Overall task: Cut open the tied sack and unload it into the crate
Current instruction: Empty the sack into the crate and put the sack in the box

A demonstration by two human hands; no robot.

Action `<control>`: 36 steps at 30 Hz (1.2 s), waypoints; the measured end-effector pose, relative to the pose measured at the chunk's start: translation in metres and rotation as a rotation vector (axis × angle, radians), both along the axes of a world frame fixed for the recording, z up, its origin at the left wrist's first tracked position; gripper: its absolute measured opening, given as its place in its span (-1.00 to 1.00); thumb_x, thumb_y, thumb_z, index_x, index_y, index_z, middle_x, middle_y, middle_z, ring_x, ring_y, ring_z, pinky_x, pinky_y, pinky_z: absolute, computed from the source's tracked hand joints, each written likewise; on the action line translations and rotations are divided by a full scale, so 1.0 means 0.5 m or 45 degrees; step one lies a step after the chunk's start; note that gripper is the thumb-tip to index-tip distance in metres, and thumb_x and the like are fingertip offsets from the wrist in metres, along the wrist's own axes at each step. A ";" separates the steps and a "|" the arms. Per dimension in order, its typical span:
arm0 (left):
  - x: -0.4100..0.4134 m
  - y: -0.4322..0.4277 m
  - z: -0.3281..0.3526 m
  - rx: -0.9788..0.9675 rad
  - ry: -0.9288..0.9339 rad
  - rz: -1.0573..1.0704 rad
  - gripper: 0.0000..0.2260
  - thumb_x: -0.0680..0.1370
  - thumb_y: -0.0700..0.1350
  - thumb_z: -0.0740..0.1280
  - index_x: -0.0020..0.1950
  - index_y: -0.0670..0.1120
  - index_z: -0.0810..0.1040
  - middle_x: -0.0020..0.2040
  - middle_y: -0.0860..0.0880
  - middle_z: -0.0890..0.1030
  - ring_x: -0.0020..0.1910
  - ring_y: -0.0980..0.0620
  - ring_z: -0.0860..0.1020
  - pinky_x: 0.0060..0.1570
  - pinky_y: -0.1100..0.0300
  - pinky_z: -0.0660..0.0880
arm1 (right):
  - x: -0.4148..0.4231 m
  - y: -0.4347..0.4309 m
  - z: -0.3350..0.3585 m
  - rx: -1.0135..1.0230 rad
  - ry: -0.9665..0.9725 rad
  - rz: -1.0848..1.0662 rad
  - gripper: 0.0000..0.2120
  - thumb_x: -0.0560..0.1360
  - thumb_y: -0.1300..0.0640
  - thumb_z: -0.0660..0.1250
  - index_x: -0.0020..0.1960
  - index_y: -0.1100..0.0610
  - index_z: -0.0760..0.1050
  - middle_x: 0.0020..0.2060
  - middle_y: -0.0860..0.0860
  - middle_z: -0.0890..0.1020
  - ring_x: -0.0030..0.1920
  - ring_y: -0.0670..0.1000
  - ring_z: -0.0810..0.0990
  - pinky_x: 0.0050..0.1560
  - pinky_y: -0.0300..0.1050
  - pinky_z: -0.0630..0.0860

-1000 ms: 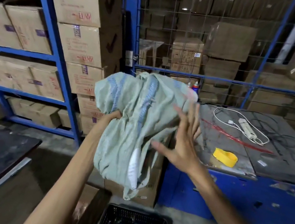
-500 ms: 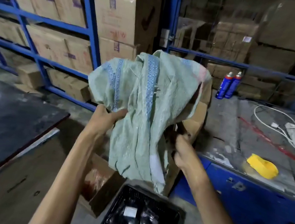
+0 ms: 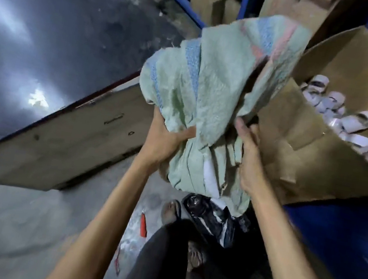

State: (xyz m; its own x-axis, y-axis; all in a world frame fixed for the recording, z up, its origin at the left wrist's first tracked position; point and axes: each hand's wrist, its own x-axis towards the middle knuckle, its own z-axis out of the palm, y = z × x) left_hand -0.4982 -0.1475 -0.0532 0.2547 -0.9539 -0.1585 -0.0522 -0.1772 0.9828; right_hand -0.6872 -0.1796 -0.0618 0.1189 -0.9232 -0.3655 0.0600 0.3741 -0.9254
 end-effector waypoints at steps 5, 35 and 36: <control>0.069 -0.093 -0.222 0.227 0.127 -0.004 -0.20 0.44 -0.11 0.57 0.55 0.10 0.20 0.34 0.17 0.57 0.20 0.30 0.60 -0.02 0.48 0.54 | 0.079 -0.083 -0.205 -0.005 0.521 0.161 -0.11 0.29 -0.44 0.32 0.52 -0.40 -0.01 0.46 -0.42 0.25 0.51 -0.23 0.18 0.52 -0.02 0.21; 0.205 -0.481 -1.156 1.291 -0.280 -0.334 -0.30 0.36 0.07 0.39 0.35 -0.37 0.50 0.31 -0.38 0.55 0.33 -0.30 0.52 0.31 -0.12 0.46 | 0.243 -0.503 -1.190 0.384 1.332 1.189 -0.58 0.63 0.12 0.19 0.45 0.22 0.35 0.40 0.23 0.46 0.36 0.21 0.48 0.30 -0.01 0.41; 0.204 -0.471 -1.138 1.276 -0.271 -0.303 -0.33 0.39 0.07 0.43 0.33 -0.39 0.52 0.29 -0.39 0.56 0.30 -0.32 0.54 0.27 -0.13 0.49 | 0.244 -0.485 -1.172 0.351 1.331 1.207 -0.56 0.63 0.10 0.17 0.48 0.21 0.31 0.42 0.23 0.44 0.37 0.22 0.47 0.31 0.00 0.40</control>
